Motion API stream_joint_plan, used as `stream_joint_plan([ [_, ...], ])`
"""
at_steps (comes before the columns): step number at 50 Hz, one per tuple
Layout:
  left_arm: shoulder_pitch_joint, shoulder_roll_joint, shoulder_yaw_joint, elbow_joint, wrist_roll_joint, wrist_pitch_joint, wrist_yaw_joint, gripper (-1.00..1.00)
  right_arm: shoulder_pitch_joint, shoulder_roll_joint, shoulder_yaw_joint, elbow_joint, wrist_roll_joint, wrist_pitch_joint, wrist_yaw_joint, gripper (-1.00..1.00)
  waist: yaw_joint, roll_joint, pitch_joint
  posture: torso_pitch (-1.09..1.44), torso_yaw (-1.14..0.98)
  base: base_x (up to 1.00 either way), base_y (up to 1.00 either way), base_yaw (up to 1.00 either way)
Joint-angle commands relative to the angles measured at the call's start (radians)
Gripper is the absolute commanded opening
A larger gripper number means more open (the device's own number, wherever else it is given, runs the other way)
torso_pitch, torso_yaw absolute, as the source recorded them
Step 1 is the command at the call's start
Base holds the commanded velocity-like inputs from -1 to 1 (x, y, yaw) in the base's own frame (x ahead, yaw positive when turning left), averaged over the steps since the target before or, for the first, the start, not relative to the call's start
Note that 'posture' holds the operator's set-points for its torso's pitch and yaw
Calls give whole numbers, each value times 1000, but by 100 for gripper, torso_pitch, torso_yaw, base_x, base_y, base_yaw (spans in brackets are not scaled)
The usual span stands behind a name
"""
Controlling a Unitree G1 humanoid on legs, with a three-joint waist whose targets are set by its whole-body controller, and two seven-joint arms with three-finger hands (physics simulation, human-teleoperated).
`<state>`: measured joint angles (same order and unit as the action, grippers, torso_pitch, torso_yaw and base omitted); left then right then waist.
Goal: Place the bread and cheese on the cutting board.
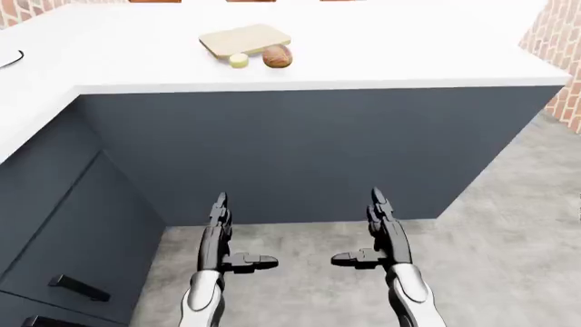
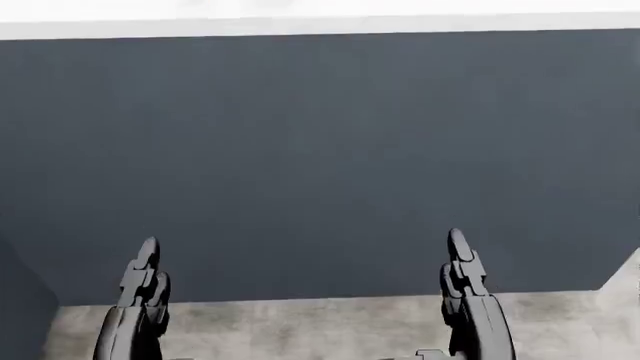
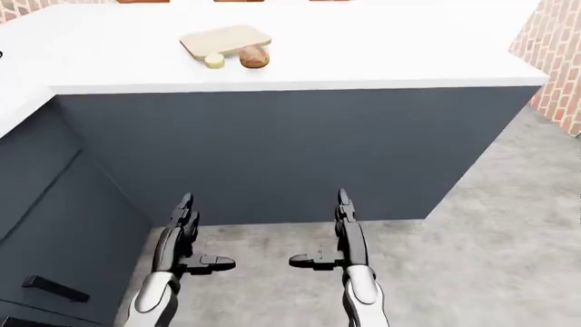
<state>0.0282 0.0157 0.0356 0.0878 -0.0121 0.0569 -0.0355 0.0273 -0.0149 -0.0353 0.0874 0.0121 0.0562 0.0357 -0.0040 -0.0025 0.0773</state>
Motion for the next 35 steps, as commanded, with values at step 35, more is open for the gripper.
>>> stream_joint_plan([
  [35,-830,118,252,-968,-238,1234,175,100,-660,-123,-12,-763,-126,931,24,100,3,-4,-79,0,0,0,0,0],
])
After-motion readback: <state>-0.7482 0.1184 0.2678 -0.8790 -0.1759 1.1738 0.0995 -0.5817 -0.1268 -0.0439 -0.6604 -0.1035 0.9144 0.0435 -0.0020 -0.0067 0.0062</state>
